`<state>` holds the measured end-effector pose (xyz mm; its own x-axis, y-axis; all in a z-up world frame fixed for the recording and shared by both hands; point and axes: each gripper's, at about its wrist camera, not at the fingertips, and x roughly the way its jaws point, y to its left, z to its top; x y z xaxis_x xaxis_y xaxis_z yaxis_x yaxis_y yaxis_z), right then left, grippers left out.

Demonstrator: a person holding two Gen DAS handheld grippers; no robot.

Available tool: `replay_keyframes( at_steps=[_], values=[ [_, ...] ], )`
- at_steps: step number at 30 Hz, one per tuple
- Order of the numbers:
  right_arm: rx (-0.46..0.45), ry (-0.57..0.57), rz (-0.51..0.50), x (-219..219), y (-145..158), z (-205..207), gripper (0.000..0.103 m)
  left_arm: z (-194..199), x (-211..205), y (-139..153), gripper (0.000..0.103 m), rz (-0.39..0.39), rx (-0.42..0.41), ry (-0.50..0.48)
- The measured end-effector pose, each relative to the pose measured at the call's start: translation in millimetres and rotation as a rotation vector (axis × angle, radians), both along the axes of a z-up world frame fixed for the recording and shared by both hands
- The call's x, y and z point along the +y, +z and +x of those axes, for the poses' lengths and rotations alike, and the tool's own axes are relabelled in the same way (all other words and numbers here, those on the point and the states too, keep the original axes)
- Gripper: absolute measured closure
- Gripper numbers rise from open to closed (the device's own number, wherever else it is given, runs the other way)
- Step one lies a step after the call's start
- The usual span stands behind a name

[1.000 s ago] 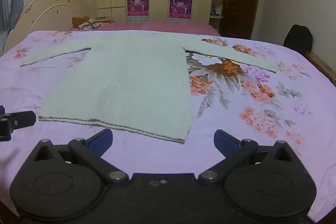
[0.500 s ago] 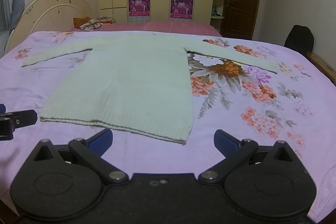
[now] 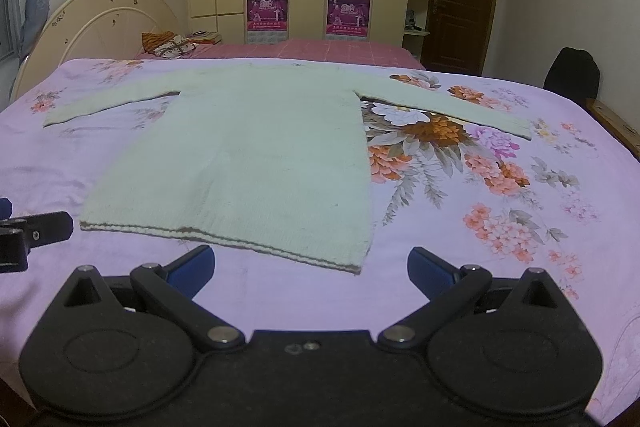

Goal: Fold small clothes

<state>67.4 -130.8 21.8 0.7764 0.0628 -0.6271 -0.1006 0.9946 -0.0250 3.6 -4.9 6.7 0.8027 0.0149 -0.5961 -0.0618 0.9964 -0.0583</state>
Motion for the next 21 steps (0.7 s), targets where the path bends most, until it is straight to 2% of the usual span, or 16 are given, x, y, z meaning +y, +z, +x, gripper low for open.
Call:
replay_keyframes(
  at_steps=[21],
  values=[
    [-0.007,0.012,0.006,2.9,-3.1,-1.4,0.001,-5.6,6.4,-3.4,0.000,0.005,-0.002,0.010]
  ],
)
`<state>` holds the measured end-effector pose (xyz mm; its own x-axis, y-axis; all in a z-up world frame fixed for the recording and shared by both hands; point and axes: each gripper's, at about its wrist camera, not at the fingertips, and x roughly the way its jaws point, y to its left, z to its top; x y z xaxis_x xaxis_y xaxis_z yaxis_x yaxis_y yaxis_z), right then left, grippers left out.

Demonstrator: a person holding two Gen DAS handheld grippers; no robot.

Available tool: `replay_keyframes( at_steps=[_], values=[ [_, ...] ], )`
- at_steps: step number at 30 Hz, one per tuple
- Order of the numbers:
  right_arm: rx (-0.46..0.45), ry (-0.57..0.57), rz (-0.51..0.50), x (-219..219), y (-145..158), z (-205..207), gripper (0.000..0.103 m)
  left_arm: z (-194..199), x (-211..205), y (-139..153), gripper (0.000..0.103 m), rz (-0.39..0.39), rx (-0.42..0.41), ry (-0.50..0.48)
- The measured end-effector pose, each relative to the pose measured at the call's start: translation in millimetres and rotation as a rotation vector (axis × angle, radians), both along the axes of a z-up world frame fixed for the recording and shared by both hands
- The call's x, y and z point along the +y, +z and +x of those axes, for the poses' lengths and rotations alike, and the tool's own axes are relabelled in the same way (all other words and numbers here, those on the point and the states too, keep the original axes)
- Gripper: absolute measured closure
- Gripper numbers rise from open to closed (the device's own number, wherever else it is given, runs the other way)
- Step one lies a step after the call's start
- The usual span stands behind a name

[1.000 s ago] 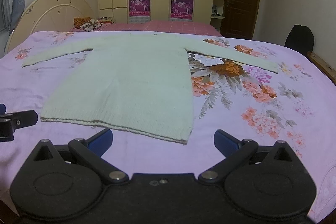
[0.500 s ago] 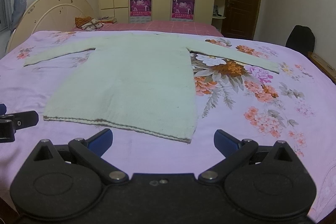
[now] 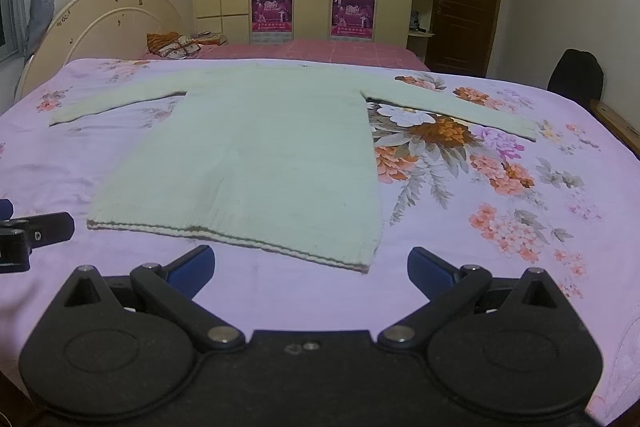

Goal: Fold small clothes

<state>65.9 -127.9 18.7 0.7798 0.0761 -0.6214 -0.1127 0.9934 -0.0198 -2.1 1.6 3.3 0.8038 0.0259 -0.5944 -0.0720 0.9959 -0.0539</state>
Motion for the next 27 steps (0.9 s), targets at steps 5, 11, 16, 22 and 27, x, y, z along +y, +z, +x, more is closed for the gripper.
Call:
replay_keyframes(
  at_steps=[5,11,16,22,27],
  values=[
    [-0.002,-0.002,0.005,-4,1,-1,0.001,-1,-2,1,0.000,0.006,0.000,-0.002],
    [-0.004,-0.003,0.010,-6,3,-2,0.001,-1,-5,2,0.000,0.009,-0.002,-0.003],
    [-0.005,-0.003,0.011,-7,4,-3,0.001,-1,-8,3,0.000,0.012,-0.005,-0.005],
    [-0.005,-0.003,0.012,-7,4,-3,0.001,-1,-9,4,0.000,0.013,-0.006,-0.002],
    [-0.007,-0.003,0.013,-8,5,-3,0.001,-2,-11,5,0.000,0.015,-0.006,-0.001]
  ],
)
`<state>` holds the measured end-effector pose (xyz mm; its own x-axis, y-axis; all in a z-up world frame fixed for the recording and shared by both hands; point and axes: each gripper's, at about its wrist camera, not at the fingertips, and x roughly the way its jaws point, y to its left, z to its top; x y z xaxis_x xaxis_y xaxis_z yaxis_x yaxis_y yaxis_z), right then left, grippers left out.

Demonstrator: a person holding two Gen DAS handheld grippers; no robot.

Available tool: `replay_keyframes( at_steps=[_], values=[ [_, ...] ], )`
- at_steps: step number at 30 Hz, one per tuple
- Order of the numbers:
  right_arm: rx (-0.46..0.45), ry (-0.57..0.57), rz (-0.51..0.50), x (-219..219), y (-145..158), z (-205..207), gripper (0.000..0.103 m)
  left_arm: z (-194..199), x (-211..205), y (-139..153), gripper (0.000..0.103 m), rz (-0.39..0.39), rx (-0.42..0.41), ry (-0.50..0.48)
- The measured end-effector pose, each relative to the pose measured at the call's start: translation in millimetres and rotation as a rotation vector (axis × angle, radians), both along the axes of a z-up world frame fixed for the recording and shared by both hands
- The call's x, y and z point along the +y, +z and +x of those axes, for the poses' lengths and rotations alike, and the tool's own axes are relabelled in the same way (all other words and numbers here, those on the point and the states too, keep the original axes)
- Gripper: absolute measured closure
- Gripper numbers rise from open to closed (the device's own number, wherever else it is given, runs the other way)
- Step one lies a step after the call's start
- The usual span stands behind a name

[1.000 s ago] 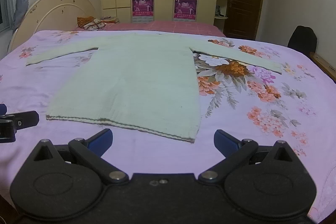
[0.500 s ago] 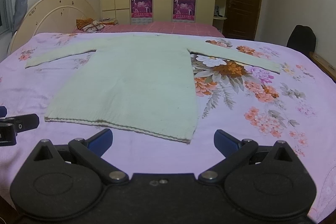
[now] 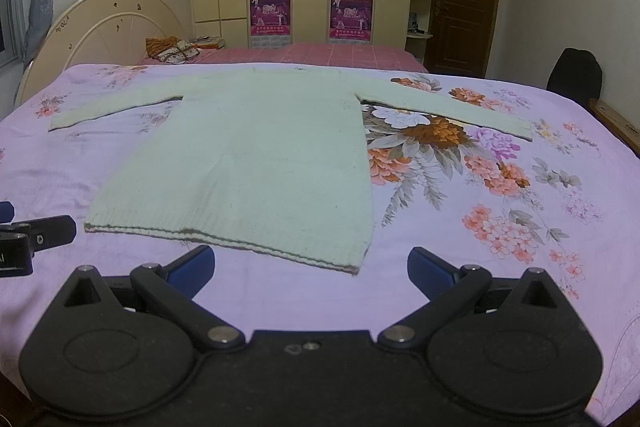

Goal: Fold small clothes

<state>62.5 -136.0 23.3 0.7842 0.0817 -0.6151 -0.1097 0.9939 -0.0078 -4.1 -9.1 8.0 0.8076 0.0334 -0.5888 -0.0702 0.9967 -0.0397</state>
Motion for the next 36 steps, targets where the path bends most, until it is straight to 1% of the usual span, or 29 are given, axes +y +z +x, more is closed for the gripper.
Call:
replay_keyframes(
  at_steps=[9,13,15,17,20,21,23,25,29,30,31,32,33,35,36],
  values=[
    [0.000,0.000,0.001,-1,0,-1,0.001,-1,-1,1,0.000,0.003,0.001,0.004],
    [0.005,-0.007,0.005,-3,0,0,0.001,3,5,4,0.000,-0.040,-0.021,0.023],
    [0.011,-0.022,0.023,-11,2,2,0.001,12,7,4,0.000,-0.038,-0.017,0.044],
    [-0.001,-0.045,0.038,-22,5,4,0.001,26,9,5,0.000,-0.043,-0.019,0.015],
    [-0.027,-0.078,0.048,-46,11,16,0.001,50,10,11,0.000,-0.025,-0.074,-0.007],
    [-0.036,-0.091,0.058,-56,14,24,0.001,59,9,13,0.000,-0.011,-0.092,-0.002],
    [-0.054,-0.112,0.086,-76,18,44,0.007,83,9,18,0.000,0.011,-0.114,0.022],
    [-0.089,-0.161,0.094,-98,23,72,0.021,114,11,20,0.000,0.014,-0.131,0.038],
    [-0.135,-0.251,0.158,-153,21,141,0.030,179,7,15,0.000,0.022,-0.134,0.082],
    [-0.139,-0.276,0.172,-168,18,156,0.036,196,7,13,0.000,0.018,-0.135,0.096],
    [-0.140,-0.309,0.198,-187,14,175,0.043,217,7,9,0.000,-0.002,-0.130,0.100],
    [-0.143,-0.346,0.228,-207,9,195,0.045,231,4,2,0.000,-0.017,-0.109,0.095],
    [-0.145,-0.378,0.246,-224,3,209,0.049,253,3,-4,0.000,-0.041,-0.068,0.091],
    [-0.133,-0.454,0.296,-259,-12,240,0.053,282,-1,-17,0.000,-0.103,-0.019,0.091],
    [-0.127,-0.497,0.343,-280,-23,256,0.053,293,-3,-22,0.000,-0.115,-0.004,0.096]
  ],
)
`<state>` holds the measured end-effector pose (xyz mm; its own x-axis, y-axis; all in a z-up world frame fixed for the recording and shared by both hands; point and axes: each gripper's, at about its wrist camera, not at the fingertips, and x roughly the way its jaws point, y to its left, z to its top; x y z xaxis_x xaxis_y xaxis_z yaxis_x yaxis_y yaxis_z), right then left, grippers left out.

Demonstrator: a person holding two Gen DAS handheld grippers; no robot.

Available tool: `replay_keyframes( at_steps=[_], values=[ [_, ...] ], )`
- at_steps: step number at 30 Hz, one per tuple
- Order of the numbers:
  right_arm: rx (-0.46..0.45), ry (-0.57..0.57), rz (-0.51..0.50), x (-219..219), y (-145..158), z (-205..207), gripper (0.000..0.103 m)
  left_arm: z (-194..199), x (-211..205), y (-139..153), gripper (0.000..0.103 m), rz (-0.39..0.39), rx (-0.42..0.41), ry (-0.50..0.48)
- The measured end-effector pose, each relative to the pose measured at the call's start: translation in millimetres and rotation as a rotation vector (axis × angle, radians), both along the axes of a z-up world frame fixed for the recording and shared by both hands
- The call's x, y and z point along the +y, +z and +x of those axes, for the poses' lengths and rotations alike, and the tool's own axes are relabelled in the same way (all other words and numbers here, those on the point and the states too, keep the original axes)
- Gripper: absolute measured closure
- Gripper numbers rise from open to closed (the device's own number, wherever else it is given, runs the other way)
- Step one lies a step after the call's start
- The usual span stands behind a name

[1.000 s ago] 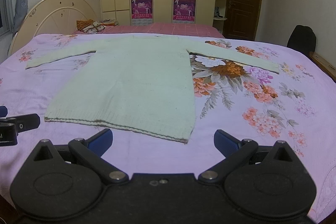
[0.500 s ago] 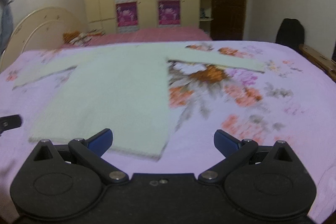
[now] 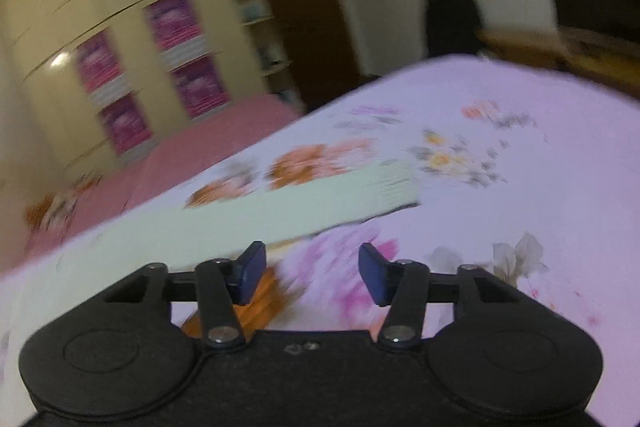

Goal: Fold small clothes

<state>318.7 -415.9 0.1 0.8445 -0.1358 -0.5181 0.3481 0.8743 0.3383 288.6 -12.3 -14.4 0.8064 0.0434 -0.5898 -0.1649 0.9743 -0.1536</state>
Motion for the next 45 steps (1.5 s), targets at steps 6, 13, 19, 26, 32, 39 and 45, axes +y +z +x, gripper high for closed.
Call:
replay_keyframes(
  at_steps=[6,13,19,26,32,39,45],
  values=[
    [0.034,-0.187,0.306,-83,-72,57,0.065,32,-20,-17,0.000,0.074,0.014,0.001],
    [-0.019,-0.199,0.346,-93,-95,75,0.073,53,-2,-25,0.000,0.090,0.087,0.040],
    [0.012,-0.192,0.277,-96,-91,96,0.098,59,26,-19,0.000,0.091,0.074,0.047],
    [-0.016,-0.072,0.139,-50,-54,119,0.098,79,60,-14,0.000,0.094,0.053,0.033],
    [-0.076,0.201,0.025,73,-13,147,0.098,98,93,-11,0.000,0.010,0.017,0.052],
    [-0.046,0.450,-0.046,230,-11,178,0.098,107,139,-19,0.000,-0.061,0.018,0.042],
    [0.020,0.585,-0.096,317,-34,188,0.098,120,161,-28,0.000,-0.101,0.024,0.026]
  ],
)
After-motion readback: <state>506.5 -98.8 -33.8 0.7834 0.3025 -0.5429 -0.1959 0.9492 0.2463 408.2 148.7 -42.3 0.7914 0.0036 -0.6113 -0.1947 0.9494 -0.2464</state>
